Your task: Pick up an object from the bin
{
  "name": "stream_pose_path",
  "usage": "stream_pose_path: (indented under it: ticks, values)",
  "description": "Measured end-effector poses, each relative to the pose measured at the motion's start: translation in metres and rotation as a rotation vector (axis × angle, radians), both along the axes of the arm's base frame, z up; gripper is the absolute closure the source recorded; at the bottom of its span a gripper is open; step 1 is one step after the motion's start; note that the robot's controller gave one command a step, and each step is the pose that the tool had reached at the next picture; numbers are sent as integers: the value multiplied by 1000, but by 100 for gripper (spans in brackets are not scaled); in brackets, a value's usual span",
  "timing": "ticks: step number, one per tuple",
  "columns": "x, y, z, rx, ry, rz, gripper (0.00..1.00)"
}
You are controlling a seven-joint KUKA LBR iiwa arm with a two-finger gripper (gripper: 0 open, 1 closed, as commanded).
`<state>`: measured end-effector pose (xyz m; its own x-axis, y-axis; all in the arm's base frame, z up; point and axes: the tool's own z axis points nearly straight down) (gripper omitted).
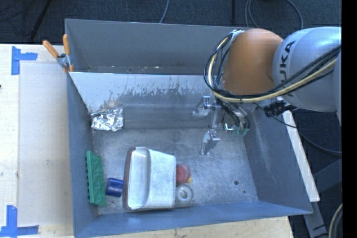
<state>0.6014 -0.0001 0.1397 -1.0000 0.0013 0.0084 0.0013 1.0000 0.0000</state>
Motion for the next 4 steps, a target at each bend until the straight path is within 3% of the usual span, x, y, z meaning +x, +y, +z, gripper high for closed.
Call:
stream_pose_path:
  ticks: [1, 2, 3, 4]
  values:
    - [-12, 75, -66, -3, -16, -53, 0]
    - [-67, 148, -64, -2, -25, -8, 0]
    - [-82, 50, -39, -2, -8, 90, 0]
    - [-94, 47, -64, 3, -28, 449, 0]
